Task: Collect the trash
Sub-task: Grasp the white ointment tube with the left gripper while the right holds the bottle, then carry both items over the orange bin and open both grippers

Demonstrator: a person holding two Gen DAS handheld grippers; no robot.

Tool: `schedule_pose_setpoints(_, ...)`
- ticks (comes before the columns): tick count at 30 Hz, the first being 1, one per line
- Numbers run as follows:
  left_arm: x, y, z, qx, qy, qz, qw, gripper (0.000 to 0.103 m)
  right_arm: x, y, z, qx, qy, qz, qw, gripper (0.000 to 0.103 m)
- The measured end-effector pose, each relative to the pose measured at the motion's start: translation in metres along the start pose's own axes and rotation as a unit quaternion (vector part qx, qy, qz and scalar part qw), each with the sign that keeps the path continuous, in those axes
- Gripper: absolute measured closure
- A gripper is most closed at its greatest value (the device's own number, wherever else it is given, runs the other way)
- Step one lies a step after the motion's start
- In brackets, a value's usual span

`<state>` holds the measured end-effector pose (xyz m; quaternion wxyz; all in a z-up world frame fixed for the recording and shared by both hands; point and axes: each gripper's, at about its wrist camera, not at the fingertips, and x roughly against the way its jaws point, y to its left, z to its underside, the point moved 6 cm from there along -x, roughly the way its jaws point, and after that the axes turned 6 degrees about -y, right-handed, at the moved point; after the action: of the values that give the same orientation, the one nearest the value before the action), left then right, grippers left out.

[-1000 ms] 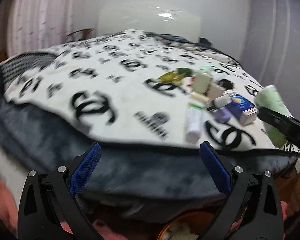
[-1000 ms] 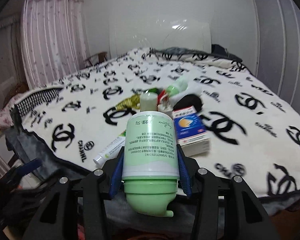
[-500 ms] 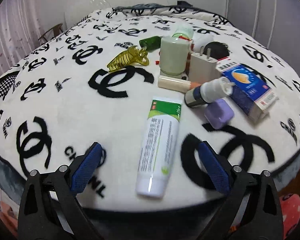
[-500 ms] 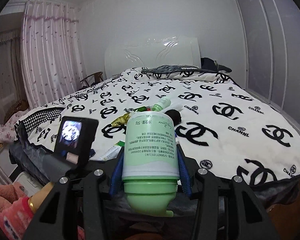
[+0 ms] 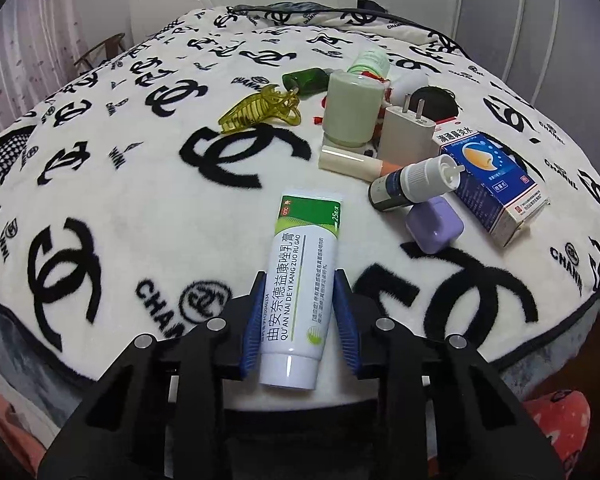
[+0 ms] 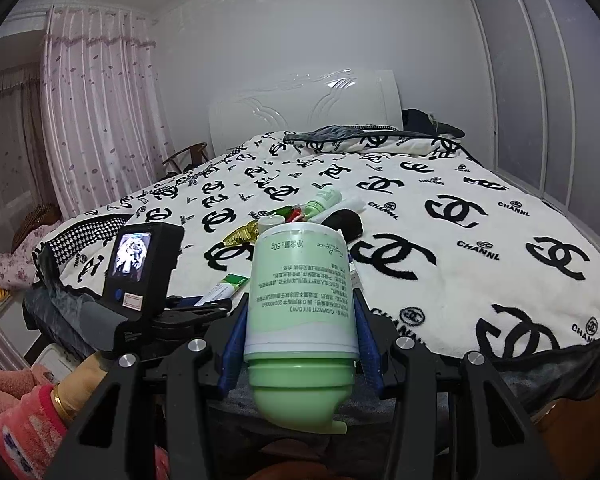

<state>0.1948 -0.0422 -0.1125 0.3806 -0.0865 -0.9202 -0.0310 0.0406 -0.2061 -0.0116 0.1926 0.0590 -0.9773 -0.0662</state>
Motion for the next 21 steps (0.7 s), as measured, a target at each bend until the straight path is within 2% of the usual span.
schedule_pose_setpoints(5, 0.014, 0.006, 0.005, -0.001, -0.021, -0.023, 0.9995, 0.071, 0.000, 0.002, 0.002, 0.004, 0.002, 0.002, 1.000, 0.056)
schedule_pose_setpoints(11, 0.050, 0.009, 0.011, 0.000, -0.051, -0.012, 0.9986, 0.072, 0.004, 0.008, 0.005, 0.014, 0.004, 0.000, 1.000, 0.056)
schedule_pose_setpoints(15, 0.085, 0.000, 0.025, -0.035, -0.069, 0.001, 0.9970, 0.072, 0.011, 0.011, 0.014, 0.030, 0.013, -0.008, 0.999, 0.056)
schedule_pose_setpoints(17, 0.099, -0.007, 0.039, -0.055, -0.066, 0.019, 0.9961, 0.072, 0.016, 0.014, 0.025, 0.039, 0.028, -0.018, 0.999, 0.056)
schedule_pose_setpoints(21, 0.111, -0.023, 0.086, -0.096, -0.028, 0.048, 0.9938, 0.072, 0.023, 0.013, 0.062, 0.046, 0.079, -0.032, 0.995, 0.056)
